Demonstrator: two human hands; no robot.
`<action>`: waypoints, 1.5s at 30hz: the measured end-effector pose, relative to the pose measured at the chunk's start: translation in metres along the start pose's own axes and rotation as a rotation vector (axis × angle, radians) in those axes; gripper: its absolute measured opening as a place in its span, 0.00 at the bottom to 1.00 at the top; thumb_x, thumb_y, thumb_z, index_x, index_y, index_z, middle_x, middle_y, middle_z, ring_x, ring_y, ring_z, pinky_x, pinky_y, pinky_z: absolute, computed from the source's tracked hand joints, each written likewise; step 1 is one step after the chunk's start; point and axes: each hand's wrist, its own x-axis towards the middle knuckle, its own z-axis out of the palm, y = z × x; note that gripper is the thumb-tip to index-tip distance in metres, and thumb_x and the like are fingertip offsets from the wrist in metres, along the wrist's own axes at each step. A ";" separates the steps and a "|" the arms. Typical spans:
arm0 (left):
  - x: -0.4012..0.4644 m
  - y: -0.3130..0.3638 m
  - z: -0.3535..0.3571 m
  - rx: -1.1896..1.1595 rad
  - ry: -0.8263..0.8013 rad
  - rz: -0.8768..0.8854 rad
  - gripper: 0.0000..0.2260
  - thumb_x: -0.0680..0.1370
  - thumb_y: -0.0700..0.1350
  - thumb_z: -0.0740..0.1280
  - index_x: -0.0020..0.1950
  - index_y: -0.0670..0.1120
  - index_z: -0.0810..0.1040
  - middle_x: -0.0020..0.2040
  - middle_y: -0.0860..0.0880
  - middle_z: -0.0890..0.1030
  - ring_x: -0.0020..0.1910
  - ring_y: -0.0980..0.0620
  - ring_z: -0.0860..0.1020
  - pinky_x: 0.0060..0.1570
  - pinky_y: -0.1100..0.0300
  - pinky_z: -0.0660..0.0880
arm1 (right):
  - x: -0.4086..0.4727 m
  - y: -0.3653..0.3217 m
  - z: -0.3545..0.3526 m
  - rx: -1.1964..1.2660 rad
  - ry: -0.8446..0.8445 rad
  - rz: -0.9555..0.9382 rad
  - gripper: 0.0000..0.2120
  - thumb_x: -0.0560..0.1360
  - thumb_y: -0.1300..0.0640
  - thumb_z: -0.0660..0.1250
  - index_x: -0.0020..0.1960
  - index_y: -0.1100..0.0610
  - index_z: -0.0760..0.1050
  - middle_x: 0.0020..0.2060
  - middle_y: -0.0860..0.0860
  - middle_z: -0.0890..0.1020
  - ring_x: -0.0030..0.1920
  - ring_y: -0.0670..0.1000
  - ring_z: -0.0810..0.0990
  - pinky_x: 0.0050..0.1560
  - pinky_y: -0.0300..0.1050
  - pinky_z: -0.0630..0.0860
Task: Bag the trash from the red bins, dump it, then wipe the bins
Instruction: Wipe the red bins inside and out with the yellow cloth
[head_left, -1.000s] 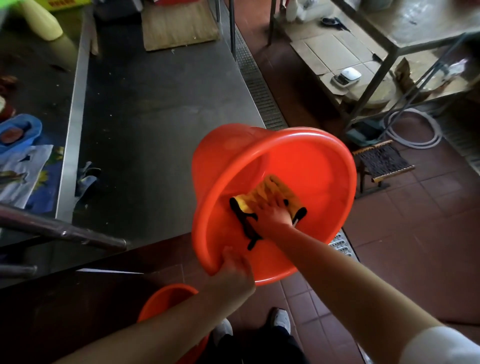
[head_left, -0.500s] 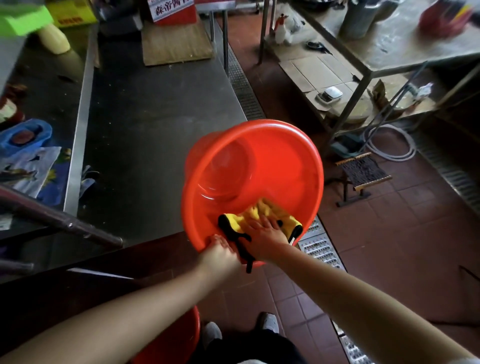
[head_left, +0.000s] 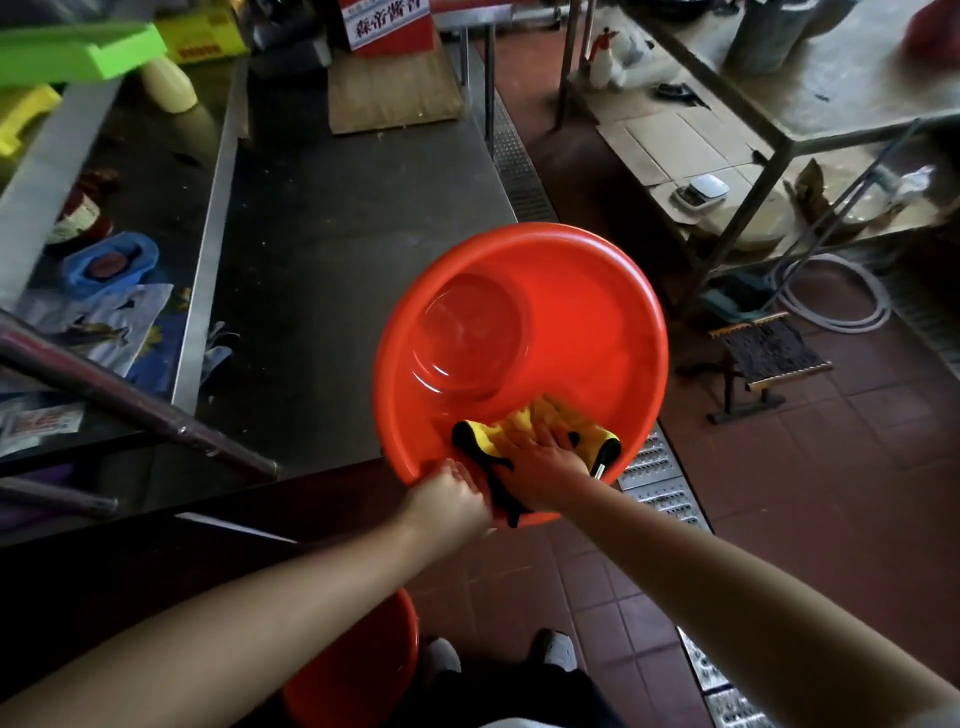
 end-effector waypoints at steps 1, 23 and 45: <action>0.000 0.000 0.001 0.030 -0.043 0.004 0.24 0.64 0.65 0.73 0.41 0.44 0.87 0.39 0.40 0.85 0.38 0.44 0.84 0.43 0.56 0.80 | 0.010 -0.001 0.000 0.007 -0.002 -0.007 0.30 0.82 0.37 0.46 0.82 0.44 0.49 0.82 0.47 0.50 0.81 0.59 0.38 0.77 0.60 0.36; 0.004 -0.016 0.003 0.122 -0.189 0.341 0.17 0.82 0.40 0.54 0.64 0.32 0.74 0.59 0.29 0.77 0.58 0.30 0.77 0.63 0.31 0.66 | 0.058 0.000 0.001 0.075 -0.064 0.037 0.29 0.83 0.37 0.49 0.81 0.44 0.51 0.81 0.46 0.51 0.81 0.60 0.42 0.78 0.62 0.41; -0.017 -0.089 -0.006 0.109 -0.027 0.161 0.21 0.77 0.56 0.67 0.62 0.42 0.76 0.58 0.39 0.81 0.58 0.41 0.78 0.68 0.44 0.62 | -0.077 0.025 -0.036 -0.508 0.157 -0.228 0.35 0.65 0.35 0.74 0.69 0.49 0.78 0.62 0.50 0.82 0.64 0.65 0.79 0.60 0.55 0.77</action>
